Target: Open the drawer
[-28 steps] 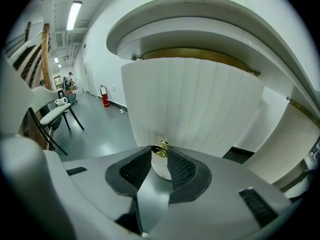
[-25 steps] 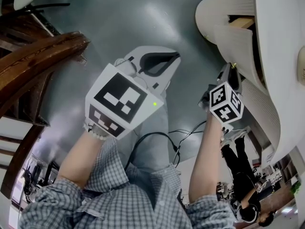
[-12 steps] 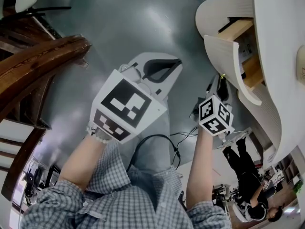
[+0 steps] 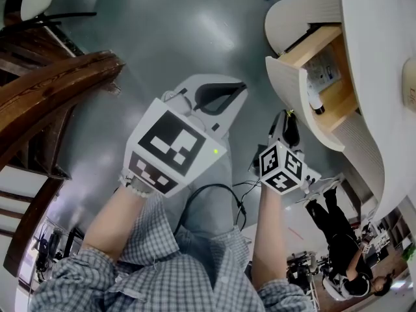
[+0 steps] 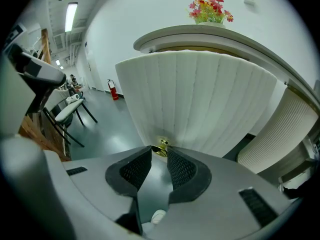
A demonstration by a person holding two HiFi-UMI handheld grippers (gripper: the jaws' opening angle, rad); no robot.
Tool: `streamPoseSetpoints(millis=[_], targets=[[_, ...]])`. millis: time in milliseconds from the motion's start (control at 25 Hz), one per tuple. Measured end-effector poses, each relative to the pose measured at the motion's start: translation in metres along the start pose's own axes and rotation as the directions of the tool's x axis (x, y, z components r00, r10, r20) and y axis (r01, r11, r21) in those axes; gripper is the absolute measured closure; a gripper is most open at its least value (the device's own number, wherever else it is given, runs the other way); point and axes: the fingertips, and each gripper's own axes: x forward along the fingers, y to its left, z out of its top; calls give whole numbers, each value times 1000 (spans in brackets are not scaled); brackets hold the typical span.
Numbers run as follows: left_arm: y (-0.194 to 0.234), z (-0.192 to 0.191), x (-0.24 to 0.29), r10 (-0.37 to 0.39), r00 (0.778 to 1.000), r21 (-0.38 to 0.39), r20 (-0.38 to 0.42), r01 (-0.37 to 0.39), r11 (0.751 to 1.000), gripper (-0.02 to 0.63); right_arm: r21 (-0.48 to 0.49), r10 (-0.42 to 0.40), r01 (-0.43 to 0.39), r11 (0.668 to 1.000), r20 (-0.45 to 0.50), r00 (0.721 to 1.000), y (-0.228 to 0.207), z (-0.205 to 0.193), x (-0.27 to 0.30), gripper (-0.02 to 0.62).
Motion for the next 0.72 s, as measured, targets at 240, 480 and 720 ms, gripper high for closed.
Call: streamPoseSetpoints(millis=[240,480,720], targets=[[3,-1,-1,0,1000,3,-2,0,1000,601,16,14,-14,1000,-27,1000,12,-14,-8,502],[0,-2,1,-3,1000,6,-6,3,1000,601,17,31,-30,999,-46,998,19,-26,-16,501],[-6,-2,3,-15,1000,13,-12,15,1000,601,26,35,-33,999,-50,998,23,-30,-19,500]])
